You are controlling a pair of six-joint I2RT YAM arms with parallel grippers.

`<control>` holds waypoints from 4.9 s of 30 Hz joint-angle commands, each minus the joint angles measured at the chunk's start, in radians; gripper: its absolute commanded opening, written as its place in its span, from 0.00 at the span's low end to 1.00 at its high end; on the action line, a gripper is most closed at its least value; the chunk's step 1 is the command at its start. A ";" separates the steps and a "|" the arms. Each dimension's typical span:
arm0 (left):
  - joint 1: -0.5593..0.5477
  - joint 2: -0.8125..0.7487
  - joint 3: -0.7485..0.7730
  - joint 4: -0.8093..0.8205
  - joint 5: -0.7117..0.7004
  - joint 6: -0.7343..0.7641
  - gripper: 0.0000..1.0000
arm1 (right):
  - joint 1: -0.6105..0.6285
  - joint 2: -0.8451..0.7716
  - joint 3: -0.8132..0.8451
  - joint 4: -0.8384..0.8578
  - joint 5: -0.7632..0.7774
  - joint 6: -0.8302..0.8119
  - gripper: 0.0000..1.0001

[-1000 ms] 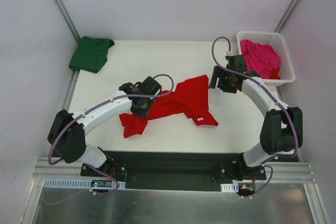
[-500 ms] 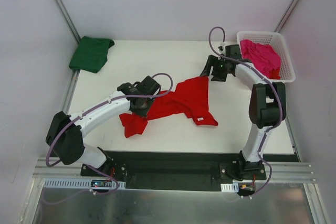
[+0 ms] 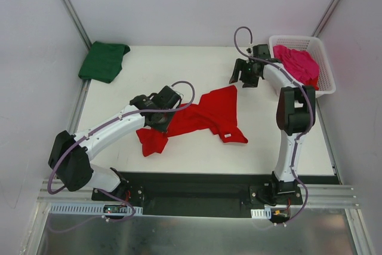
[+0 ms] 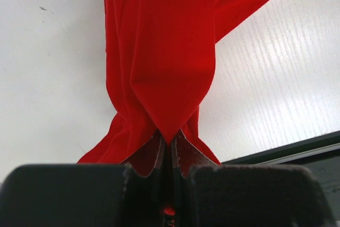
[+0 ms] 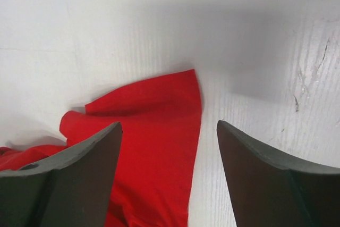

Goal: Fold and stack the t-shirts
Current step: Flatten out the tshirt

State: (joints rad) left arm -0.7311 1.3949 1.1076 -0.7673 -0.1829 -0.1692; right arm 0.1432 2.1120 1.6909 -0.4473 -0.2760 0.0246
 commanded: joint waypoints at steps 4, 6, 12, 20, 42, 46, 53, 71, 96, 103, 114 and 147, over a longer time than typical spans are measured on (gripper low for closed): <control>-0.010 -0.010 0.000 -0.001 0.017 -0.003 0.00 | -0.005 0.062 0.095 -0.100 0.038 -0.017 0.76; -0.010 -0.011 -0.002 -0.001 0.016 -0.001 0.00 | -0.005 0.075 0.104 -0.113 0.037 -0.018 0.76; -0.010 -0.008 -0.002 -0.003 0.017 -0.004 0.00 | -0.007 0.098 0.112 -0.120 -0.015 -0.018 0.76; -0.010 -0.010 -0.005 -0.003 0.017 -0.004 0.00 | -0.005 0.123 0.107 -0.105 -0.104 -0.015 0.73; -0.010 -0.011 -0.011 -0.003 0.019 -0.006 0.00 | -0.005 0.152 0.098 -0.074 -0.186 -0.005 0.02; -0.010 -0.010 -0.009 -0.003 0.008 -0.006 0.00 | -0.005 0.097 0.041 -0.045 -0.157 -0.006 0.02; -0.011 0.068 0.032 0.005 -0.023 0.003 0.00 | -0.005 -0.072 -0.100 0.005 -0.098 -0.005 0.02; -0.008 0.233 0.144 0.005 -0.130 0.083 0.00 | -0.036 -0.380 -0.174 -0.062 0.504 0.050 0.02; 0.013 0.086 0.012 0.002 -0.040 0.034 0.99 | -0.047 -0.570 -0.223 -0.059 0.655 0.024 0.02; 0.111 -0.080 -0.043 0.026 0.112 0.014 0.99 | -0.068 -0.551 -0.192 -0.059 0.672 0.034 0.02; 0.225 -0.131 -0.130 0.163 0.332 -0.032 0.99 | -0.071 -0.573 -0.209 -0.051 0.647 0.034 0.02; 0.351 -0.091 -0.307 0.528 0.237 -0.276 0.84 | -0.073 -0.587 -0.257 -0.022 0.555 0.044 0.02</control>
State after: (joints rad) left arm -0.3969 1.3090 0.8249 -0.2913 0.0982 -0.4126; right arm 0.0780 1.5696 1.4410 -0.5022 0.2867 0.0616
